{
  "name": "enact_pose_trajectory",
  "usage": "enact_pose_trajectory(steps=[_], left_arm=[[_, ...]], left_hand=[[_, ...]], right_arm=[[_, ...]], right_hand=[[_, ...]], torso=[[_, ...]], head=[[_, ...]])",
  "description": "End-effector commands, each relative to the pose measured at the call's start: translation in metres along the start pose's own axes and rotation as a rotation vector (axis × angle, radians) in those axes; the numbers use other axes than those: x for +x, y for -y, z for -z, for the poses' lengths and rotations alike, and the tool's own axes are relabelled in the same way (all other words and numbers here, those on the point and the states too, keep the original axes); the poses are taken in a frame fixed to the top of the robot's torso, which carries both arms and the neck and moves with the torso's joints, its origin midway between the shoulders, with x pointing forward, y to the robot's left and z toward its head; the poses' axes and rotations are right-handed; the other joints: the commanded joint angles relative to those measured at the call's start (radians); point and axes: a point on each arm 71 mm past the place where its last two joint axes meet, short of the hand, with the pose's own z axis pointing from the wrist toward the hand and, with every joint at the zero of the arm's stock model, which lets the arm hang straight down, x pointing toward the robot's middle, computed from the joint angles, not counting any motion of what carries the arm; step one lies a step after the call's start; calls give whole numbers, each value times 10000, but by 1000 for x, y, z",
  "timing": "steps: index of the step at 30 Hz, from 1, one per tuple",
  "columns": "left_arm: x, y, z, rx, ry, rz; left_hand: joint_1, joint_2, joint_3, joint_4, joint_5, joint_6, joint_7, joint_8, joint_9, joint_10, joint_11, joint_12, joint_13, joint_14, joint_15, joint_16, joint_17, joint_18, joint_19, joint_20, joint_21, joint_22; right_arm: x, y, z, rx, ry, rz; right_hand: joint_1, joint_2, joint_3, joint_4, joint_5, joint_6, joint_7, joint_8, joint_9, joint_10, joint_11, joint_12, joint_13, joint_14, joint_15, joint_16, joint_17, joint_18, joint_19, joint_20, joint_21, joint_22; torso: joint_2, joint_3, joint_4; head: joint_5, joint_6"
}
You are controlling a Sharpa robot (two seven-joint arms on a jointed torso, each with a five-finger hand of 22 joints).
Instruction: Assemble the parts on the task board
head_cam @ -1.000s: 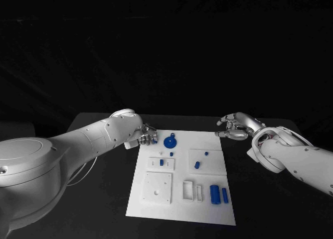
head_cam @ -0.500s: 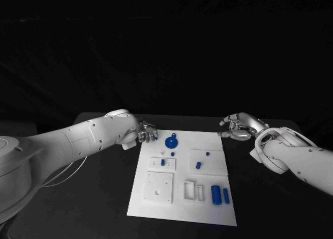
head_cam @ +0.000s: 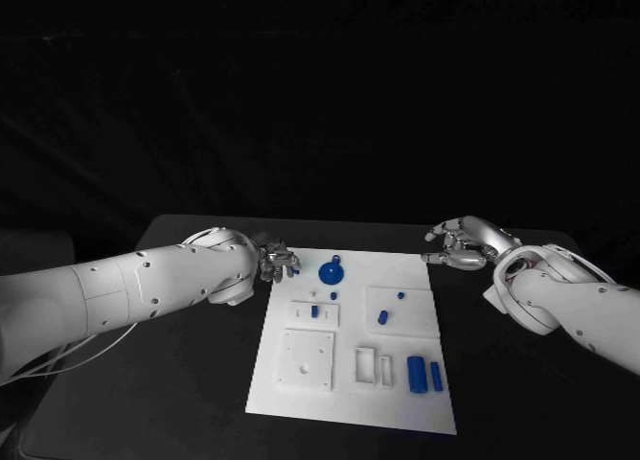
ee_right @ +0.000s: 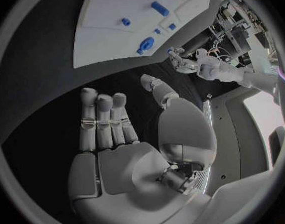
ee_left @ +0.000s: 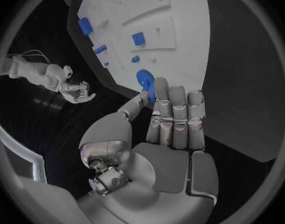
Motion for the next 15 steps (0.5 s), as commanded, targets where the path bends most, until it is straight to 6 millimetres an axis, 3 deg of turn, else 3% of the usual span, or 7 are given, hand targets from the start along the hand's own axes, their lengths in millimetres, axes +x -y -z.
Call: enact_pose_trajectory(steps=[1, 5, 15], left_arm=[[1, 0, 8, 226, 1034, -238], [11, -4, 16, 154, 767, -370], [34, -4, 21, 93, 278, -452]], left_hand=[[64, -14, 74, 3, 315, 287, -168, 92, -10, 348, -213, 49, 46, 269, -160, 95, 56, 112, 153, -887, 110, 49], [90, -78, 45, -10, 599, 431, -253, 141, -39, 674, -304, 323, 262, 588, -357, 415, 247, 184, 456, -1027, 378, 184], [23, -67, 26, -21, 854, 631, -401, 251, -45, 751, -474, 1215, 973, 802, -750, 1244, 669, 282, 725, -1276, 1070, 255]], right_arm=[[0, 0, 0, -53, -57, 30], [0, 0, 1, -43, -51, 32], [0, 0, 0, -47, -53, 33]], right_hand=[[-7, 77, 36, -3, 43, 20, 70, 50, -14, -65, -8, 36, -13, -55, 2, 69, -14, 677, -18, 16, -36, 5], [-7, 77, 37, -3, 43, 20, 70, 51, -15, -66, -8, 36, -14, -56, 2, 69, -15, 677, -18, 16, -37, 6], [-5, 75, 38, -4, 44, 20, 70, 51, -15, -67, -8, 36, -16, -58, 2, 70, -18, 677, -18, 16, -38, 7]], torso=[[4, -4, -6], [6, -6, 5], [15, -5, -14]], head=[[23, -16], [32, -56], [89, -103]])
